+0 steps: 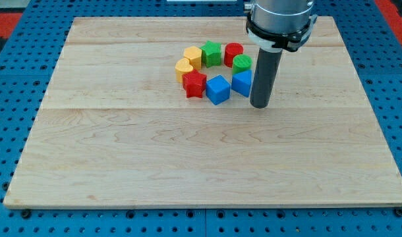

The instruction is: Push the red circle to the right of the heart

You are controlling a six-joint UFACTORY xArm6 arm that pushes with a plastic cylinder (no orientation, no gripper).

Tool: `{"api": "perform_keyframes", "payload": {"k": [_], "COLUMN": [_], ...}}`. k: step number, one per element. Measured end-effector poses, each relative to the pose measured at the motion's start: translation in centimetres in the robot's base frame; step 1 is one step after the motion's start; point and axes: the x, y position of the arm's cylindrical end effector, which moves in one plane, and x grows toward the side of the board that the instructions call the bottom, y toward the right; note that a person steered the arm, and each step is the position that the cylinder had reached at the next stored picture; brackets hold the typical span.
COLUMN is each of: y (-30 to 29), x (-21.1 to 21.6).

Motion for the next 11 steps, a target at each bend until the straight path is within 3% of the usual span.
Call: {"api": "perform_keyframes", "payload": {"k": [2, 5, 7, 9, 11], "y": [2.5, 2.6, -1.9, 3.4, -1.3], "x": [0.0, -14.2, -13.6, -13.0, -12.2]}}
